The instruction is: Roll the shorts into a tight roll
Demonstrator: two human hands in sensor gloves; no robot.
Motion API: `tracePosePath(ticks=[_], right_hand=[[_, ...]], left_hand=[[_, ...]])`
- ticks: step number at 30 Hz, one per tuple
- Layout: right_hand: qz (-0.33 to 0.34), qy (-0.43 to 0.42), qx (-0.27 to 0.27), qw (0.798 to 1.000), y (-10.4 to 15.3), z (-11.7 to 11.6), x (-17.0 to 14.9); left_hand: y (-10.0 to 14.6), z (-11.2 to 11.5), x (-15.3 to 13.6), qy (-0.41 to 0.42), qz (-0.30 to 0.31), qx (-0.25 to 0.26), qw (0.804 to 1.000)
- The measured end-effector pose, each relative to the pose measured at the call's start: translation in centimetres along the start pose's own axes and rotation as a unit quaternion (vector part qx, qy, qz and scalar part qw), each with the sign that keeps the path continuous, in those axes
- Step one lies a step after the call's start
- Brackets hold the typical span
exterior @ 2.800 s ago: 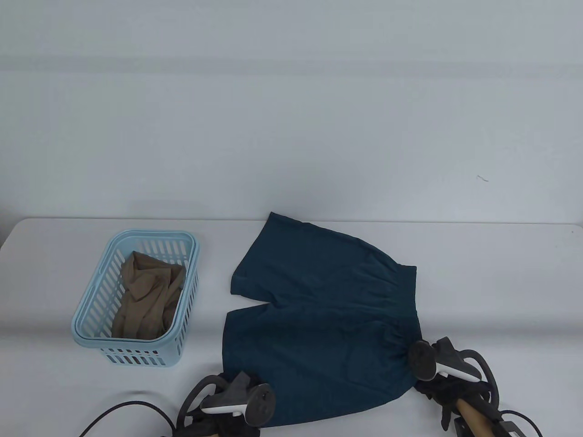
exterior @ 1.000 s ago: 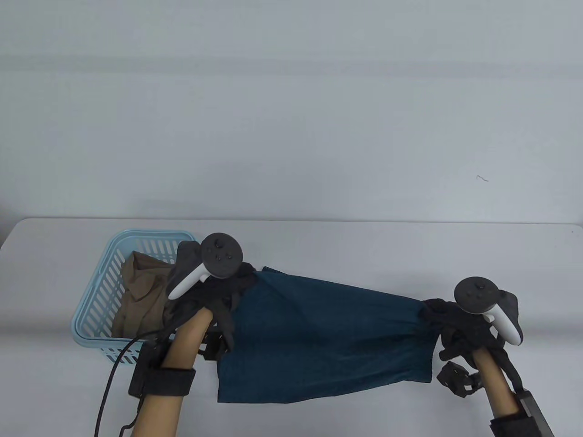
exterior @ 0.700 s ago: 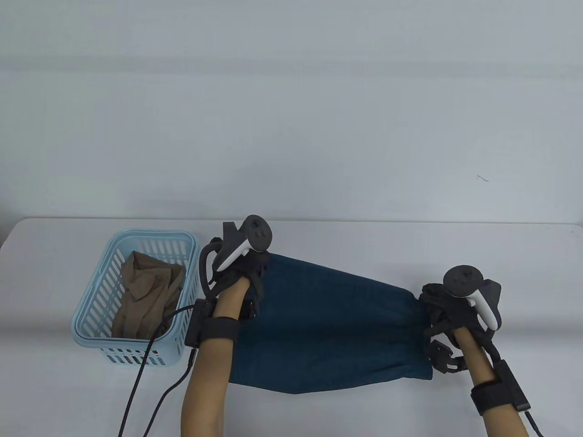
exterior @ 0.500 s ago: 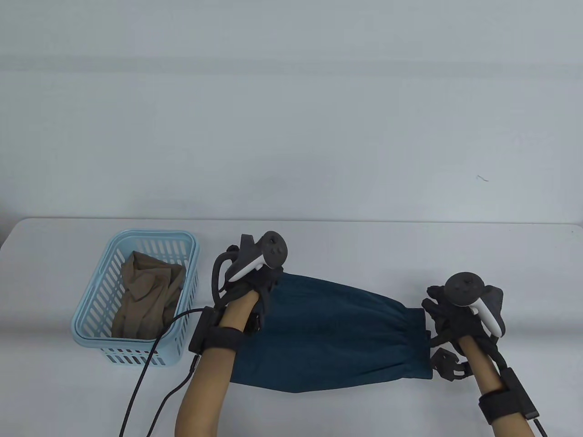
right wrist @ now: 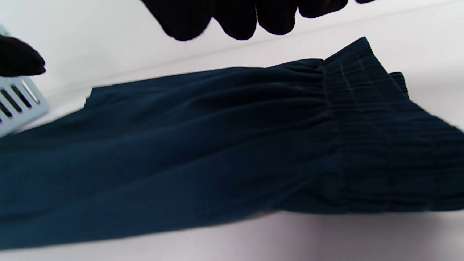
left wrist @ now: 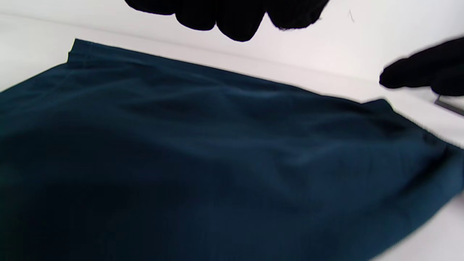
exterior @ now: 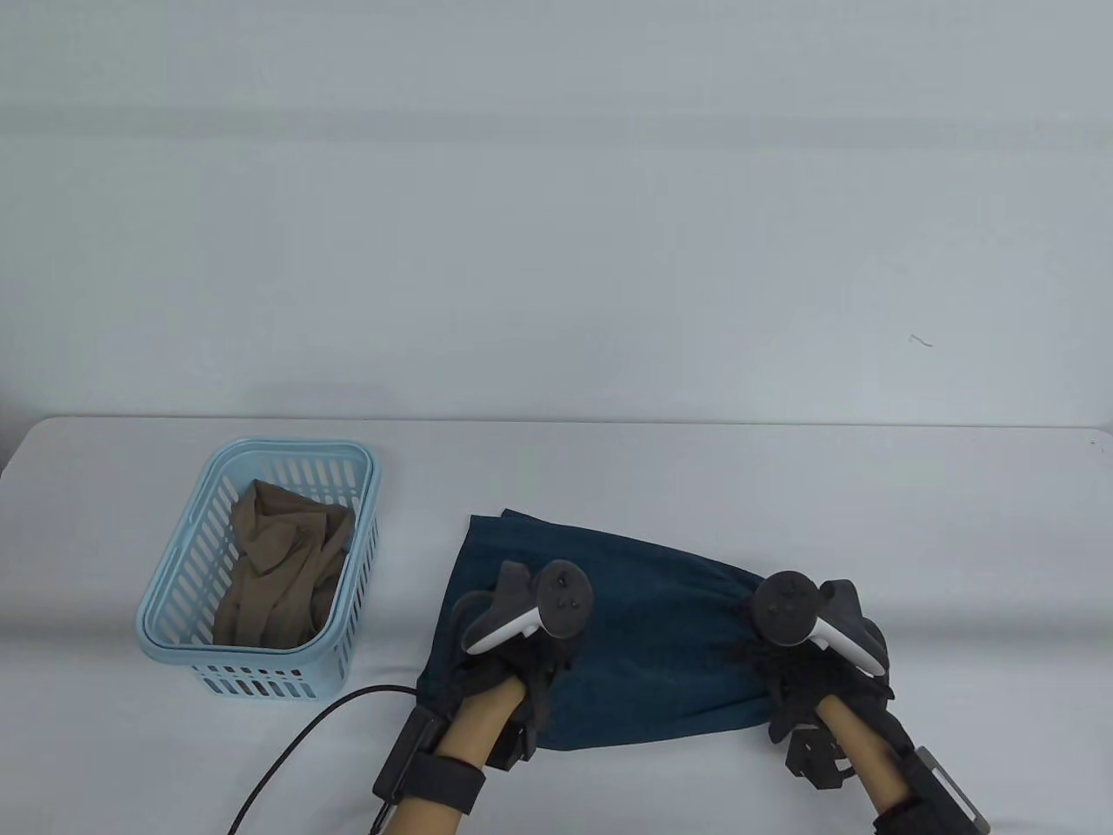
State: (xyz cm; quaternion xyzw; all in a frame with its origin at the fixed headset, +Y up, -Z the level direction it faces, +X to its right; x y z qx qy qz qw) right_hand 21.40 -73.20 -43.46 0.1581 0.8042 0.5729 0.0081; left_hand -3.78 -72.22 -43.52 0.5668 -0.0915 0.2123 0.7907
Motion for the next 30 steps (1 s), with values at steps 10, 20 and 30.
tracePosePath(ticks=[10,20,30], right_hand=[[0.000,0.114,-0.002,0.993,-0.1,-2.8,0.7],[-0.014,0.120,0.037,0.992,-0.8,-4.8,-0.3],[-0.024,0.110,0.061,0.992,-1.0,-5.1,-0.7]], left_hand=[[0.6,6.9,1.1,-0.014,-0.003,-0.054,0.998],[0.7,8.4,0.7,0.002,-0.006,-0.076,0.997],[0.6,8.4,0.6,-0.003,-0.011,-0.094,0.996]])
Point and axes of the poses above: the tracker on the back of each hand, its own x axis roughly to the thumb side, its own y axis roughly from the fingertips to the wrist, z = x × y, the point moved 4 cm from there along -y, roughly from the wrist to the fingertips, and after that the axes turned 4 degrees about z, right-handed, at the moved point
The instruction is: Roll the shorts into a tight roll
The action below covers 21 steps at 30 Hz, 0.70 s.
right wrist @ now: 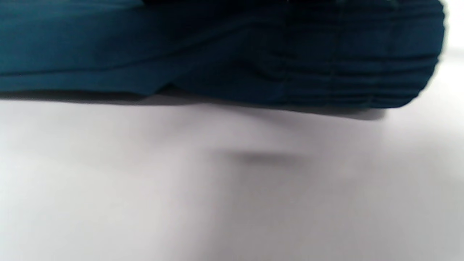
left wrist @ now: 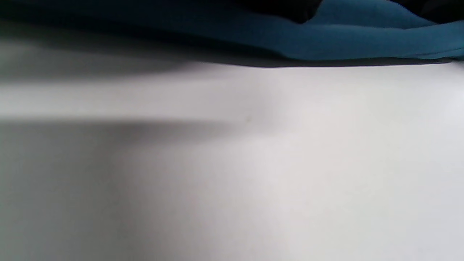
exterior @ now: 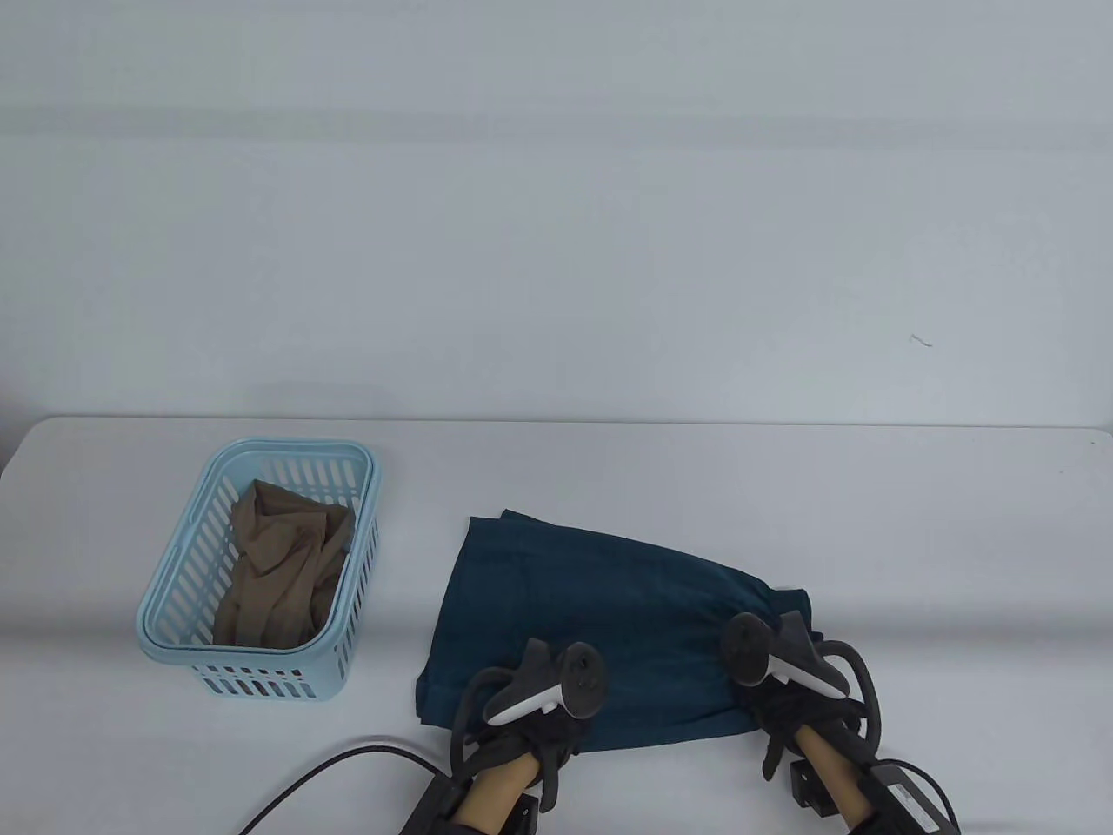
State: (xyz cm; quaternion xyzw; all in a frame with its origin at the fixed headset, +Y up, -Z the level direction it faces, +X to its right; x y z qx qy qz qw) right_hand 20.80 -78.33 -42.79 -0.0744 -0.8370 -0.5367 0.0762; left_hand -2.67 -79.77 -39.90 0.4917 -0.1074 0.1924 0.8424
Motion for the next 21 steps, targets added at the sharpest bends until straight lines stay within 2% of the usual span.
tracePosePath(ticks=[8,13,21], right_hand=[[0.001,-0.007,0.016,1.000,0.1,0.2,-0.4],[-0.004,-0.023,0.032,0.999,0.2,0.6,-0.6],[0.001,0.002,0.058,0.998,1.2,0.6,0.5]], left_hand=[[-0.5,-0.7,0.1,-0.012,-0.012,-0.039,0.999],[-1.2,-1.4,0.3,-0.011,-0.040,-0.051,0.998],[-2.4,-2.3,0.1,-0.021,-0.073,-0.065,0.995]])
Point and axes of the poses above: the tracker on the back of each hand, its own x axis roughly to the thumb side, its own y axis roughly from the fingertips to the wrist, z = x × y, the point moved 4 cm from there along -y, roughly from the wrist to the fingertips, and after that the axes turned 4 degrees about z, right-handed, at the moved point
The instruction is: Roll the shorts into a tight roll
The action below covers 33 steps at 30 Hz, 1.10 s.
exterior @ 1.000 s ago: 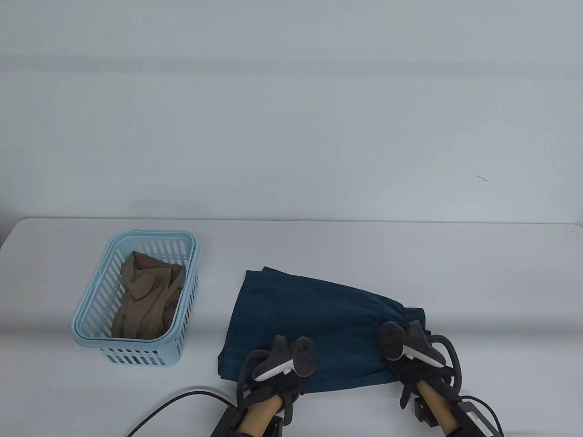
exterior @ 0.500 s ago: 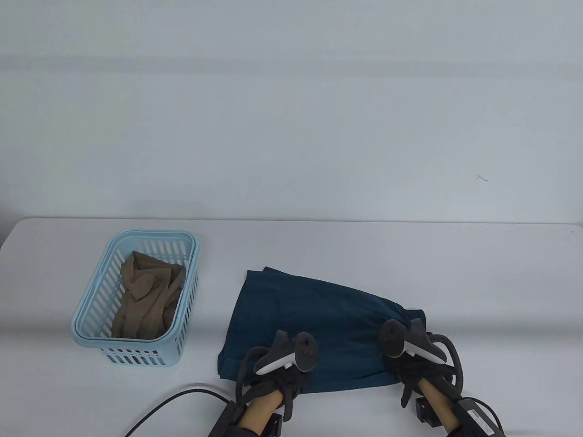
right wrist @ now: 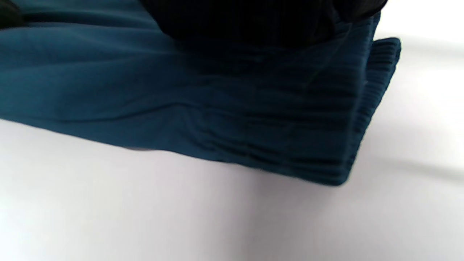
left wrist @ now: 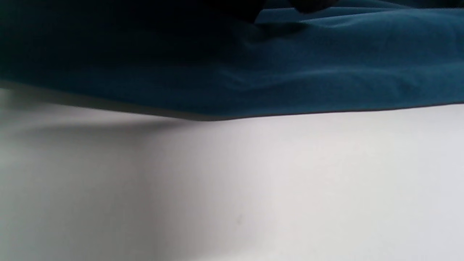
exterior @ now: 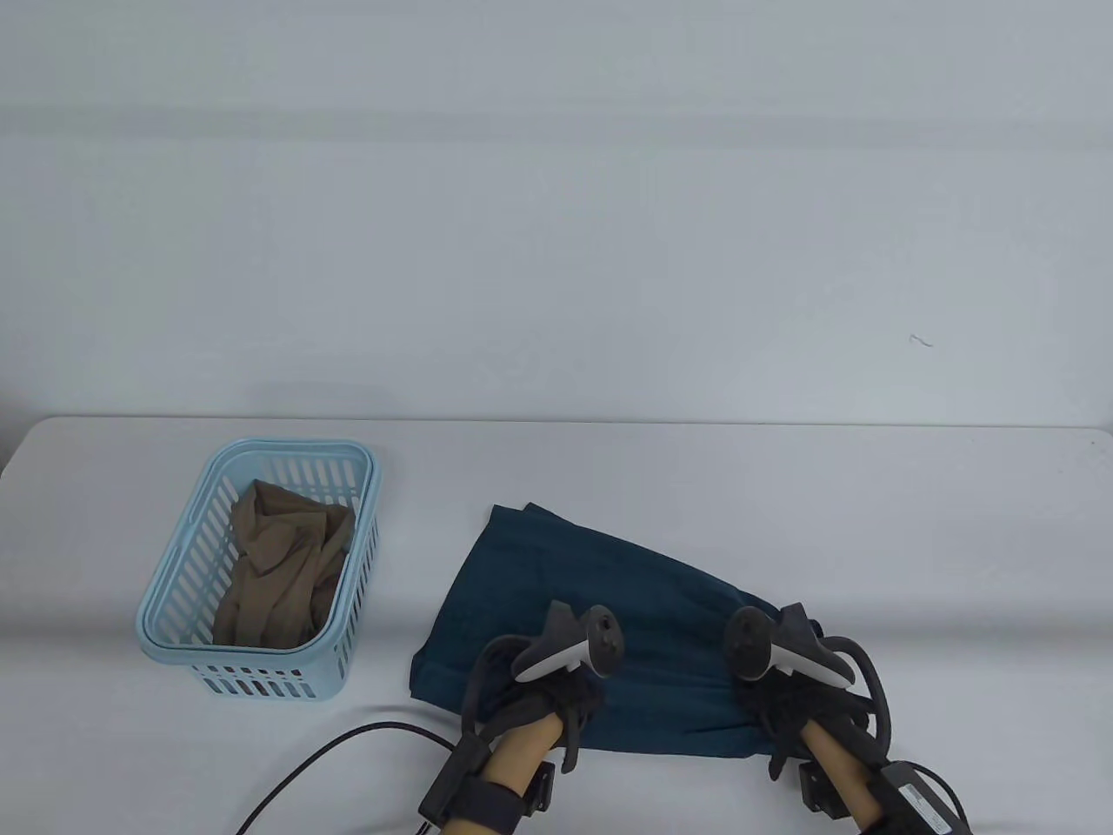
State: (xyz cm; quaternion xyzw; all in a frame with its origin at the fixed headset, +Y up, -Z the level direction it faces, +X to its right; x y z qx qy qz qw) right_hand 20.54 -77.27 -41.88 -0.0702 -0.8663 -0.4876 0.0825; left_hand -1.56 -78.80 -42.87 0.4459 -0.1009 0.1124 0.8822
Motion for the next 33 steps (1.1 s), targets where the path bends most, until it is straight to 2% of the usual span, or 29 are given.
tracePosePath(ticks=[18,26,33], right_hand=[[0.057,-0.041,0.053,0.996,1.1,-1.2,3.5],[0.082,-0.087,0.072,0.990,1.1,-1.7,4.8],[0.106,-0.133,0.078,0.982,0.8,-2.2,6.0]], left_hand=[[-3.9,-2.4,-1.1,-0.050,-0.067,-0.030,0.996],[-6.0,-3.4,-0.8,-0.111,-0.095,-0.045,0.988],[-7.6,-4.3,-0.7,-0.130,-0.112,-0.051,0.984]])
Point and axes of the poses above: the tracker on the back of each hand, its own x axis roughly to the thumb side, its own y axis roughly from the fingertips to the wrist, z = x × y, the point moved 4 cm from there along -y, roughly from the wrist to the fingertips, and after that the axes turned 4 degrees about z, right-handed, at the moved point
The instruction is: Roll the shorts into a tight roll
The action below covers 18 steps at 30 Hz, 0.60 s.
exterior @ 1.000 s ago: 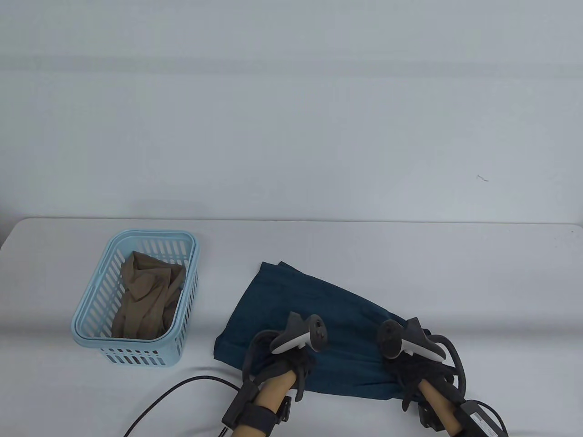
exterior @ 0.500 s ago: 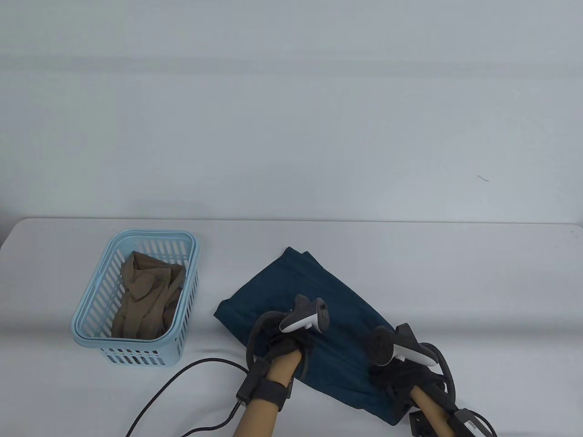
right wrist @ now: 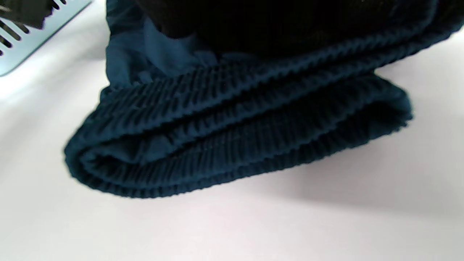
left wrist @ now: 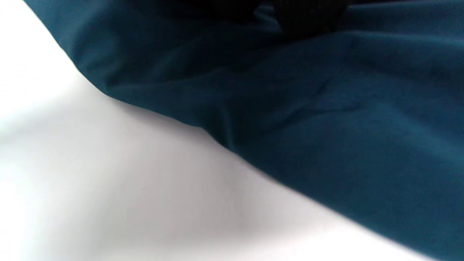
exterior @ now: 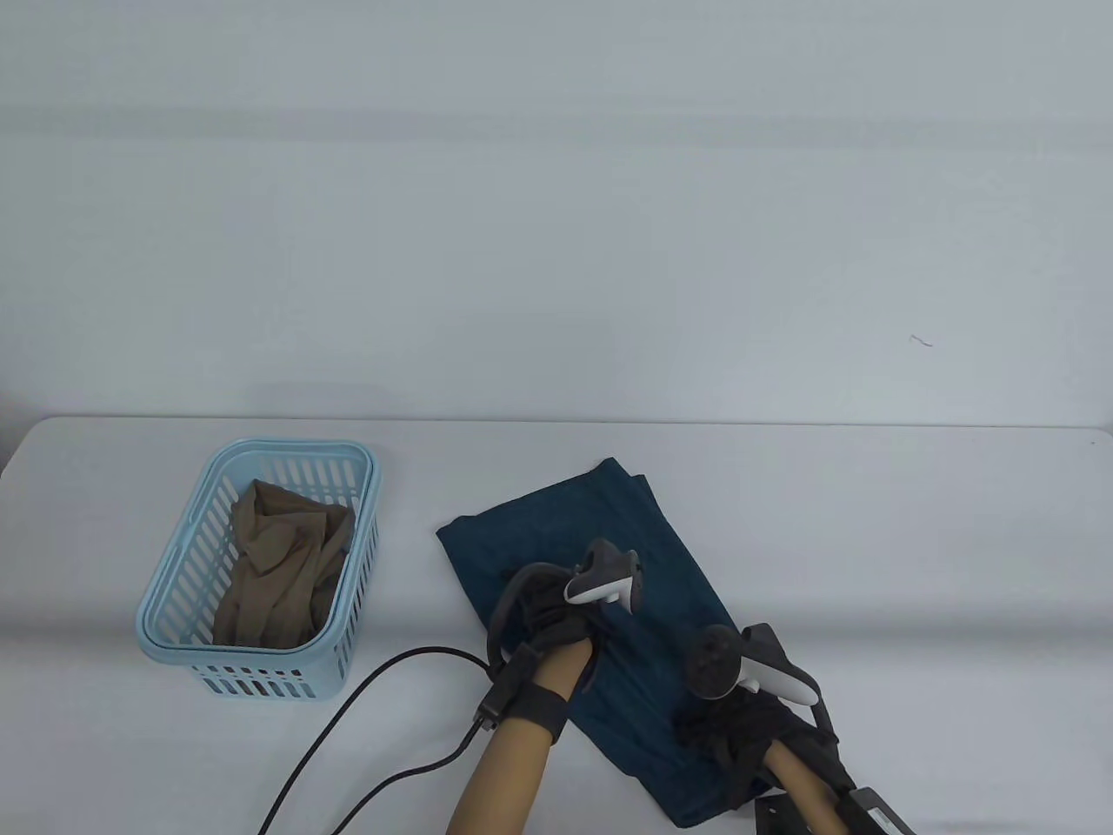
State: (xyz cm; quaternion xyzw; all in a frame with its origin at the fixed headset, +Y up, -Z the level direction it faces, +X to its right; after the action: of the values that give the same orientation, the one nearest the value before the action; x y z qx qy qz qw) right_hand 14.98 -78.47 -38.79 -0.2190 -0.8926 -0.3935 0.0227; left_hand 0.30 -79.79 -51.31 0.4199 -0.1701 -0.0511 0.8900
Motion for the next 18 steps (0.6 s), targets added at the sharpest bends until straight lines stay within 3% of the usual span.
tracePosePath(ticks=[18], right_hand=[[0.030,-0.096,-0.025,0.995,-1.7,-0.4,1.2]], left_hand=[[-3.4,-2.2,-1.2,0.059,0.016,0.043,0.997]])
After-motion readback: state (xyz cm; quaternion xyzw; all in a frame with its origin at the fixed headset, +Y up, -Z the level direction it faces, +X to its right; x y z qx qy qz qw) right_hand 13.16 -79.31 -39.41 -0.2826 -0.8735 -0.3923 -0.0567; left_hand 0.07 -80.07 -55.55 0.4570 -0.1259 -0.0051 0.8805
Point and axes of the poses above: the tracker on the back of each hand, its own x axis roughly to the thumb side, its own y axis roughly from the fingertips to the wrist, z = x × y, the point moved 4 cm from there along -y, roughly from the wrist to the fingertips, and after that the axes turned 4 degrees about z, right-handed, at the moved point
